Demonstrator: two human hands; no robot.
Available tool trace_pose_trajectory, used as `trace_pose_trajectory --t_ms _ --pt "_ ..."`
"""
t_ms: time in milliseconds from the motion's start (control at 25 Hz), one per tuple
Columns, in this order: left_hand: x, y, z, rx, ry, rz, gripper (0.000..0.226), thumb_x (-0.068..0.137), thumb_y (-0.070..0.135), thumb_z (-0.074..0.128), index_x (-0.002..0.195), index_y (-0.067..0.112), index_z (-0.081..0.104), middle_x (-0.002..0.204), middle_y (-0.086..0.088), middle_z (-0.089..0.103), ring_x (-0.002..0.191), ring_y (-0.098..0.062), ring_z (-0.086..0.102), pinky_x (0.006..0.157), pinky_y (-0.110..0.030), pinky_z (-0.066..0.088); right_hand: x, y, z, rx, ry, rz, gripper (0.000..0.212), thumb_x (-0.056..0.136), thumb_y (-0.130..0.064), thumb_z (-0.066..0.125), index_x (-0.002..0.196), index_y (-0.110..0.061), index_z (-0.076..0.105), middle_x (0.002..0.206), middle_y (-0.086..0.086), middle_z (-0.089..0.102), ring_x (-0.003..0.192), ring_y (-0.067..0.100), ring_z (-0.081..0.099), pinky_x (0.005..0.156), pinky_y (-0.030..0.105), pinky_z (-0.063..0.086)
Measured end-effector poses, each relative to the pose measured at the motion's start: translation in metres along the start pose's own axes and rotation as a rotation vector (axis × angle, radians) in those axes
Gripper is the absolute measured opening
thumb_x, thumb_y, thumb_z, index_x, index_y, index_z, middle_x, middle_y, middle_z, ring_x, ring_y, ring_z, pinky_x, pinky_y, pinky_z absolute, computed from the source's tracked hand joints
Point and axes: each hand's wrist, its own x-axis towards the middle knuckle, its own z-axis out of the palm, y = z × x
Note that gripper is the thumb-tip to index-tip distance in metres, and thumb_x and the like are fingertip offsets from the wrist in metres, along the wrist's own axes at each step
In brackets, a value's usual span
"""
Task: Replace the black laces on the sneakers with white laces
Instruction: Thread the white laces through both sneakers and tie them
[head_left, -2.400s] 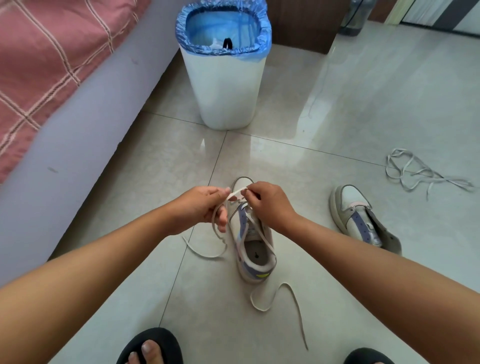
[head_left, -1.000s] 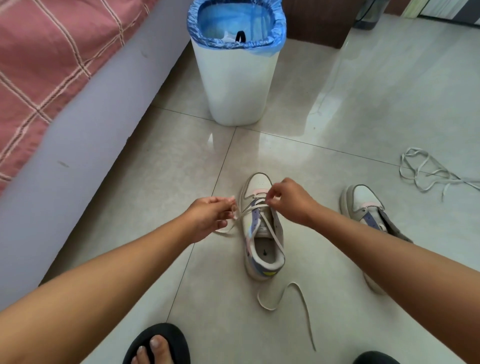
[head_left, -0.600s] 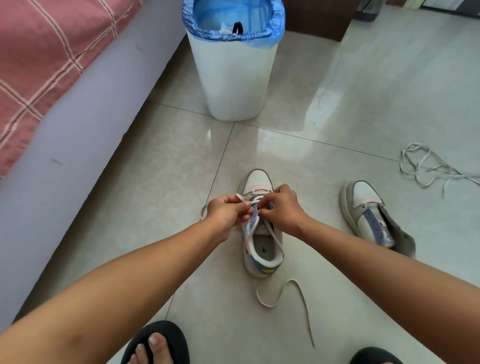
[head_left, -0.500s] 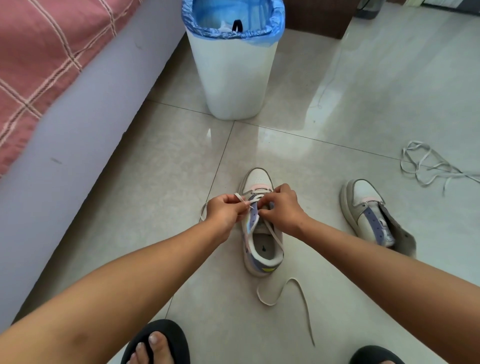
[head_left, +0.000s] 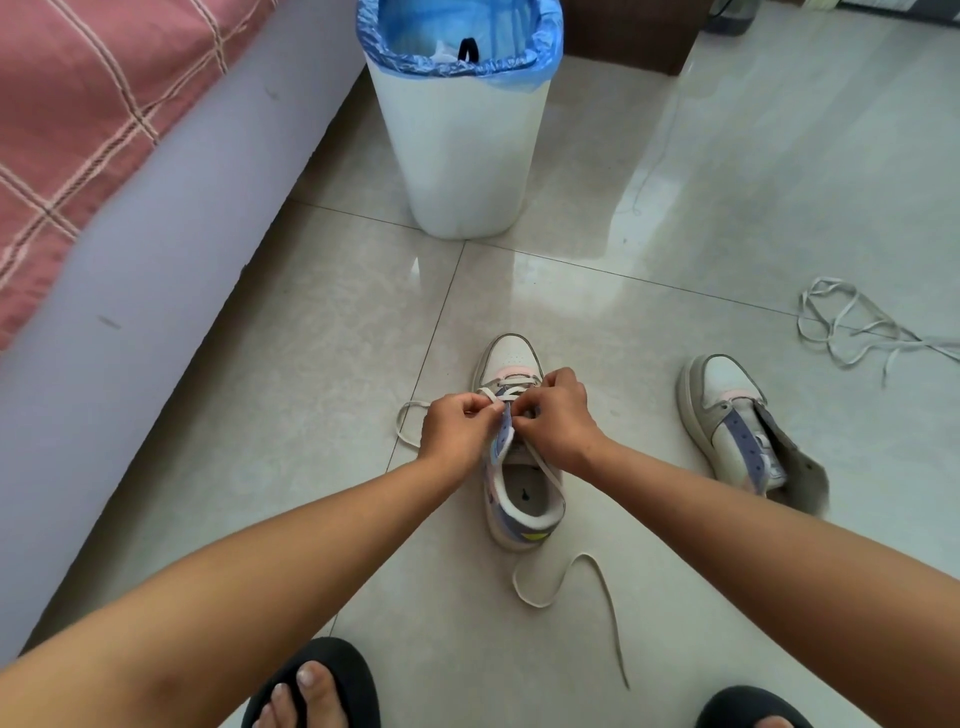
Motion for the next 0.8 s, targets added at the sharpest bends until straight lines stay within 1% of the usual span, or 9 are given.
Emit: trace_pose_trajectory --t_ms 80,160,240,400,480,560,640,720,800 --pt "-0.014 -0.005 0.0 0.221 -0.079 0.156 0.023 0.091 0.024 0.058 0.111 0.013 0.062 0.109 -0.004 0.052 0.098 -0.017 0.055 0.083 -0.024 0.043 0.001 -0.002 0.001 -0.11 -0.03 -0.019 0.018 0.09 -0.019 0.056 0.097 -0.009 0.069 0.114 0.009 0.034 0.117 0.03 0.032 0.099 0.033 0.036" --pt "-0.027 -0.015 0.004 0.486 -0.129 0.196 0.044 0.088 0.027 0.058 0.128 0.015 0.046 0.117 -0.005 0.038 0.108 -0.022 0.048 0.09 -0.03 0.042 0.001 -0.006 0.0 -0.234 -0.098 -0.021 0.022 0.091 -0.019 0.048 0.101 -0.007 0.064 0.123 0.013 0.033 0.116 0.033 0.033 0.1 0.038 0.037" --pt "-0.032 -0.022 0.01 0.603 -0.113 0.05 0.055 0.089 0.029 0.055 0.136 0.013 0.031 0.123 -0.009 0.034 0.112 -0.03 0.048 0.086 -0.035 0.042 -0.001 -0.014 -0.006 -0.39 -0.172 -0.054 0.024 0.092 -0.018 0.045 0.109 -0.006 0.057 0.126 0.015 0.032 0.115 0.035 0.035 0.096 0.039 0.038" --pt "-0.031 -0.017 0.019 0.616 0.025 -0.115 0.044 0.096 0.032 0.047 0.131 0.01 0.033 0.129 -0.011 0.035 0.111 -0.032 0.053 0.078 -0.036 0.04 -0.023 -0.022 -0.033 -0.584 -0.22 -0.193 0.026 0.09 -0.011 0.049 0.115 -0.009 0.052 0.125 0.014 0.036 0.111 0.033 0.04 0.083 0.037 0.039" --pt "-0.03 -0.016 0.022 0.603 0.04 -0.116 0.044 0.097 0.034 0.045 0.132 0.01 0.034 0.13 -0.01 0.035 0.112 -0.031 0.053 0.081 -0.038 0.041 -0.051 -0.005 -0.044 -0.701 -0.102 -0.545 0.032 0.069 -0.007 0.066 0.1 -0.009 0.058 0.107 0.011 0.049 0.091 0.032 0.053 0.061 0.035 0.038" --pt "-0.029 -0.015 0.023 0.58 0.042 -0.135 0.044 0.097 0.033 0.045 0.133 0.01 0.034 0.131 -0.01 0.035 0.112 -0.031 0.053 0.083 -0.038 0.042 -0.086 0.024 -0.054 -0.939 -0.228 -0.715 0.041 0.036 -0.014 0.08 0.073 -0.017 0.061 0.073 0.002 0.056 0.057 0.022 0.055 0.042 0.029 0.034" --pt "-0.029 -0.014 0.024 0.579 0.048 -0.147 0.043 0.097 0.033 0.045 0.132 0.01 0.034 0.131 -0.01 0.035 0.11 -0.031 0.055 0.082 -0.038 0.043 -0.112 0.084 -0.053 -1.085 -0.463 -0.578 0.04 0.023 -0.028 0.084 0.055 -0.025 0.059 0.052 -0.005 0.051 0.041 0.015 0.05 0.036 0.022 0.033" --pt "-0.03 -0.013 0.024 0.588 0.048 -0.145 0.042 0.097 0.033 0.044 0.131 0.01 0.034 0.13 -0.01 0.036 0.109 -0.031 0.055 0.081 -0.039 0.043 -0.128 0.139 -0.051 -1.115 -0.552 -0.535 0.046 0.009 -0.038 0.086 0.041 -0.027 0.054 0.038 -0.004 0.046 0.03 0.013 0.045 0.035 0.02 0.022" --pt "-0.03 -0.013 0.021 0.577 0.046 -0.127 0.045 0.096 0.034 0.046 0.132 0.01 0.032 0.131 -0.009 0.036 0.11 -0.031 0.054 0.082 -0.038 0.043 -0.136 0.143 -0.05 -1.203 -0.64 -0.452 0.046 0.015 -0.042 0.088 0.049 -0.029 0.06 0.044 -0.002 0.053 0.036 0.015 0.053 0.042 0.024 0.019"
